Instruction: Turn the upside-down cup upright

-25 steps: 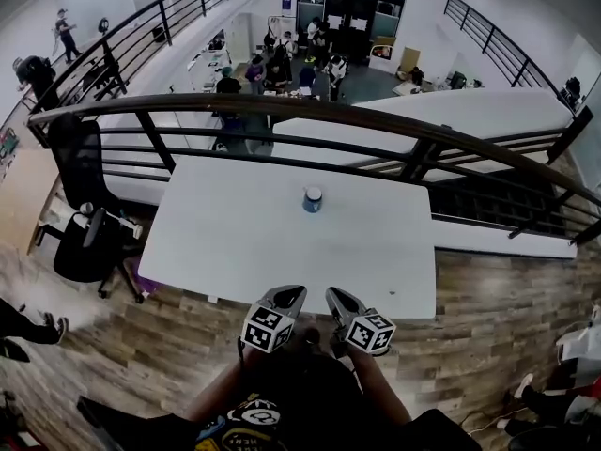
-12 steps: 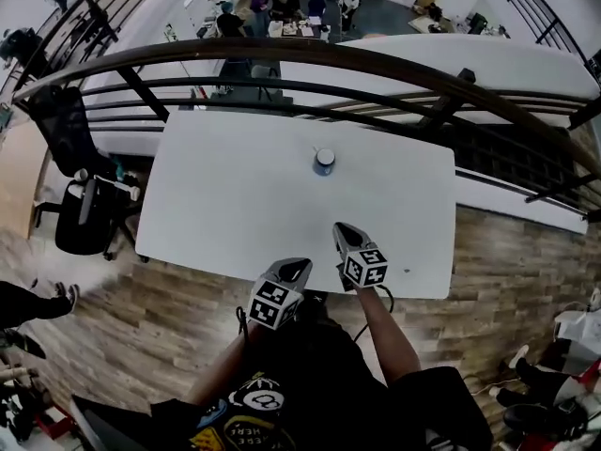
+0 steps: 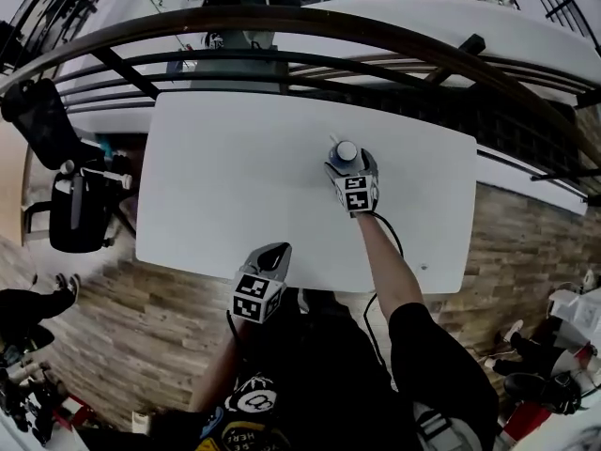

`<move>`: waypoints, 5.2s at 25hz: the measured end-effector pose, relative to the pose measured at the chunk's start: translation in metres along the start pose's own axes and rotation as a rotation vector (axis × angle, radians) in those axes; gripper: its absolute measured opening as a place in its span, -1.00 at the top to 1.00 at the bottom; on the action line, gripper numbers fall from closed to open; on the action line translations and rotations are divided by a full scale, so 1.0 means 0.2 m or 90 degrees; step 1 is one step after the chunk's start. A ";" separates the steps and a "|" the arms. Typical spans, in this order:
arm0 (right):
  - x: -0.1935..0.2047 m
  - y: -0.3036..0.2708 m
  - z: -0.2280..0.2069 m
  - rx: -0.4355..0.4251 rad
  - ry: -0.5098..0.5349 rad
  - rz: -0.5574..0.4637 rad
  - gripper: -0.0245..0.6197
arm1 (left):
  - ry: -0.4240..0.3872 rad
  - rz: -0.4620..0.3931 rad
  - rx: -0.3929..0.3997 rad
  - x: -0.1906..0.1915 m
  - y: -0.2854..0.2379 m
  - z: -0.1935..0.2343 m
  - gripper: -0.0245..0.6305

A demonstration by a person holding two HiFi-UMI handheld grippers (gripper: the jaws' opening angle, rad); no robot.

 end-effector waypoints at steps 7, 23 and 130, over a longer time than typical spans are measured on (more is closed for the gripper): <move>-0.10 -0.13 0.02 0.020 0.024 0.033 -0.30 | -0.008 0.009 0.016 -0.09 -0.04 0.22 0.91; -0.12 0.92 0.47 -0.110 0.441 0.018 -0.29 | -0.379 0.073 0.053 -0.65 -0.36 -0.40 -0.12; 1.01 2.26 0.70 -0.275 -0.255 -0.175 0.93 | -0.147 -0.052 0.102 0.62 0.33 -1.23 0.91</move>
Point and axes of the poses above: the fingertips, and each gripper's own axes: y backward along the fingers, z to its left, x out of its underside, the point moved 3 cm from there along y, backward along the fingers, and after that the axes turned 9 degrees about z, right-handed, at the moved point
